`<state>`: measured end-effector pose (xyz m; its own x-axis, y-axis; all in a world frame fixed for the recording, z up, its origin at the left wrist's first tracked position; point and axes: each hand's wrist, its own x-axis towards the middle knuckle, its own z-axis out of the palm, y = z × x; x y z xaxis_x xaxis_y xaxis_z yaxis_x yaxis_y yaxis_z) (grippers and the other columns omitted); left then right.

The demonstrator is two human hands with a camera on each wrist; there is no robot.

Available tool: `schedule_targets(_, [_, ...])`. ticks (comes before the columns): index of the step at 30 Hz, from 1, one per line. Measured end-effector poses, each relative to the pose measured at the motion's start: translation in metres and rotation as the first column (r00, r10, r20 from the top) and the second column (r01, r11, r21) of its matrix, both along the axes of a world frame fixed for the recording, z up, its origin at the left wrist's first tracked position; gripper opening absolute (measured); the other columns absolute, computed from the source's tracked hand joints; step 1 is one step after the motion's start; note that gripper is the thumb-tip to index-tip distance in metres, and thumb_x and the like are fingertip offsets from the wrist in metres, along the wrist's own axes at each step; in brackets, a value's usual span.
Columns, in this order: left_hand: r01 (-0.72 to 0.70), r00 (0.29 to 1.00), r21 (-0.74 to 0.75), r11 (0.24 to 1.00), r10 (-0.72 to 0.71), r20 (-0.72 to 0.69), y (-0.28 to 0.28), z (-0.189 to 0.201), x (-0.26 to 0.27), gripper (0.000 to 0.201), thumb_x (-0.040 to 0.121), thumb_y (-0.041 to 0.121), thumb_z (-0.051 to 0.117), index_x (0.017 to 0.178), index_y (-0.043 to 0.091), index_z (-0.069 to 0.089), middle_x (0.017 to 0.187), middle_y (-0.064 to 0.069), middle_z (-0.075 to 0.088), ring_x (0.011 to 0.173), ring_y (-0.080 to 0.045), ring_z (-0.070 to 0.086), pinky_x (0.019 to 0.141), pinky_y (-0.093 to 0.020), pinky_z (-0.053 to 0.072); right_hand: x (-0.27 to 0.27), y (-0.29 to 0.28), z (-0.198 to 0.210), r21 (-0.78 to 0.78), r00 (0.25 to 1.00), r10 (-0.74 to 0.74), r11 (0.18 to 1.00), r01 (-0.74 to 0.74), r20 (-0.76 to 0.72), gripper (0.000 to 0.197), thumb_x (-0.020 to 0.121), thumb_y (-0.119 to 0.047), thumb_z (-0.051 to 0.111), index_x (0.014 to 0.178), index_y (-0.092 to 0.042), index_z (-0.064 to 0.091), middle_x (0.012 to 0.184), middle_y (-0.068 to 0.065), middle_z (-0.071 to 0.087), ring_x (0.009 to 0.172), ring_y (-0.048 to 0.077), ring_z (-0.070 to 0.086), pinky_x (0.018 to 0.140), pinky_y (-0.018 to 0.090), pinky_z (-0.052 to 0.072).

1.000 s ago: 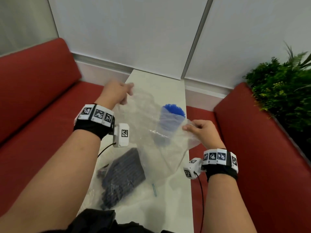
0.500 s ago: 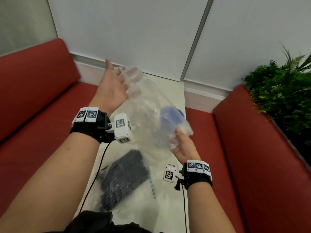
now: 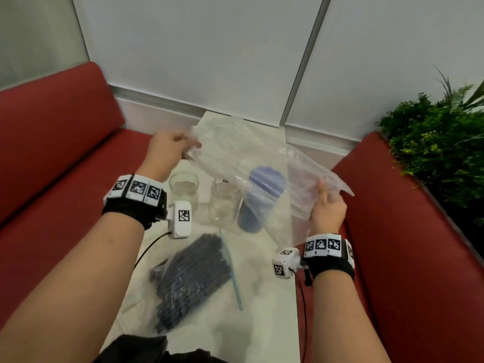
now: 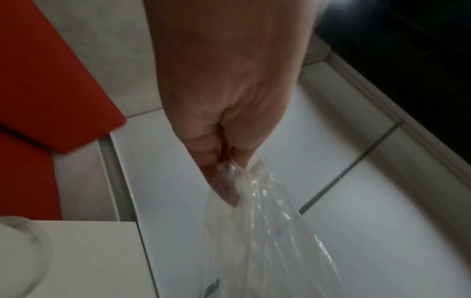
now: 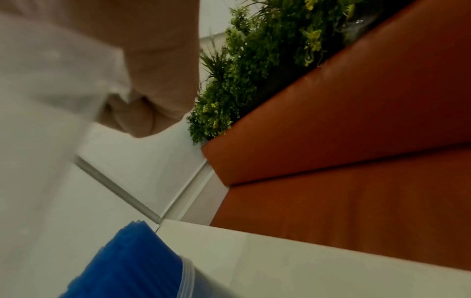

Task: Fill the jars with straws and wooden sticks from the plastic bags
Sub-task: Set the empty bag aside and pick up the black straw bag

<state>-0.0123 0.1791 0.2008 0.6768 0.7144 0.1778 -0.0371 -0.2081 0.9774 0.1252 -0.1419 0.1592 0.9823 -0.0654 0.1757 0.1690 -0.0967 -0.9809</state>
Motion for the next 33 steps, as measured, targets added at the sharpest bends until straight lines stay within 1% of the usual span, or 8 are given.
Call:
schedule_targets(7, [-0.261, 0.934, -0.203, 0.944, 0.300, 0.196, -0.006, 0.015, 0.001, 0.025, 0.086, 0.010, 0.064, 0.062, 0.014, 0.067, 0.054, 0.002, 0.056, 0.050, -0.011, 0.050, 0.049, -0.023, 0.042, 0.003, -0.009, -0.015, -0.081, 0.977, -0.141, 0.988, 0.129, -0.159, 0.054, 0.086, -0.065, 0.066, 0.069, -0.017, 0.048, 0.057, -0.008, 0.048, 0.049, 0.009, 0.046, 0.045, 0.027, 0.033])
schedule_targets(11, [-0.394, 0.902, -0.056, 0.917, 0.398, 0.170, -0.030, 0.029, 0.005, 0.051, 0.092, 0.035, 0.059, 0.044, 0.019, 0.051, 0.036, 0.011, 0.048, 0.033, 0.000, 0.044, 0.037, -0.009, 0.031, -0.002, -0.007, -0.017, -0.276, 0.948, -0.216, 0.950, 0.149, -0.233, 0.049, 0.096, -0.053, 0.059, 0.119, -0.011, 0.048, 0.107, 0.012, 0.062, 0.094, 0.034, 0.059, 0.068, 0.038, 0.046])
schedule_targets(16, [-0.375, 0.927, 0.115, 0.920, 0.368, 0.077, -0.050, 0.056, 0.014, 0.056, 0.100, 0.044, 0.043, 0.050, 0.024, 0.058, 0.050, 0.010, 0.058, 0.053, 0.000, 0.055, 0.059, -0.021, 0.039, -0.053, 0.045, 0.010, -0.271, 0.947, 0.141, 0.961, -0.060, 0.289, 0.050, 0.090, -0.059, 0.057, 0.126, -0.024, 0.055, 0.117, -0.010, 0.060, 0.109, 0.011, 0.058, 0.093, 0.036, 0.045])
schedule_targets(20, [-0.299, 0.954, 0.254, 0.920, 0.289, 0.078, -0.064, 0.079, 0.021, 0.053, 0.102, 0.037, 0.037, 0.055, 0.021, 0.053, 0.054, 0.007, 0.052, 0.047, -0.001, 0.048, 0.047, -0.022, 0.030, -0.110, 0.095, -0.007, -0.599, 0.778, 0.593, 0.706, -0.378, 0.207, 0.081, 0.083, -0.050, 0.073, 0.149, -0.027, 0.031, 0.142, -0.009, 0.048, 0.130, 0.007, 0.045, 0.109, 0.023, 0.034])
schedule_targets(25, [-0.165, 0.929, 0.704, 0.691, 0.349, -0.125, -0.038, 0.107, 0.006, 0.057, 0.092, 0.048, 0.055, 0.047, 0.015, 0.044, 0.043, 0.002, 0.040, 0.038, -0.010, 0.037, 0.043, -0.019, 0.023, -0.074, 0.058, -0.013, -0.537, 0.831, 0.546, 0.672, -0.510, -0.107, 0.016, 0.095, -0.003, 0.054, 0.100, -0.010, 0.067, 0.095, 0.006, 0.067, 0.091, 0.027, 0.063, 0.083, 0.037, 0.048])
schedule_targets(28, [-0.062, 0.903, 0.615, 0.786, 0.307, -0.302, -0.024, 0.110, -0.003, 0.048, 0.081, 0.055, 0.069, 0.052, 0.017, 0.062, 0.044, 0.002, 0.053, 0.036, -0.012, 0.050, 0.039, -0.020, 0.032, -0.051, 0.026, 0.003, -0.565, 0.725, 0.568, 0.474, -0.675, -0.389, 0.021, 0.089, -0.008, 0.065, 0.104, -0.021, 0.072, 0.111, 0.007, 0.068, 0.102, 0.025, 0.061, 0.097, 0.038, 0.049])
schedule_targets(31, [0.091, 0.936, 0.354, 0.931, 0.041, -0.349, -0.033, 0.104, -0.007, 0.027, 0.085, 0.038, 0.069, 0.075, 0.013, 0.071, 0.041, 0.004, 0.055, 0.030, -0.011, 0.047, 0.036, -0.018, 0.035, -0.039, 0.009, 0.022, -0.748, 0.710, 0.377, 0.062, -0.661, -0.595, 0.033, 0.093, -0.008, 0.062, 0.123, -0.020, 0.068, 0.116, 0.006, 0.065, 0.109, 0.027, 0.062, 0.098, 0.039, 0.050])
schedule_targets(33, [0.073, 0.965, 0.222, 0.972, -0.013, -0.263, -0.046, 0.105, -0.003, 0.016, 0.087, 0.018, 0.058, 0.093, 0.008, 0.069, 0.046, 0.001, 0.055, 0.028, -0.010, 0.045, 0.035, -0.018, 0.034, -0.044, 0.012, 0.031, -0.833, 0.793, 0.463, 0.184, -0.522, -0.395, 0.065, 0.088, -0.008, 0.068, 0.147, -0.024, 0.045, 0.132, 0.008, 0.055, 0.120, 0.028, 0.058, 0.100, 0.039, 0.048])
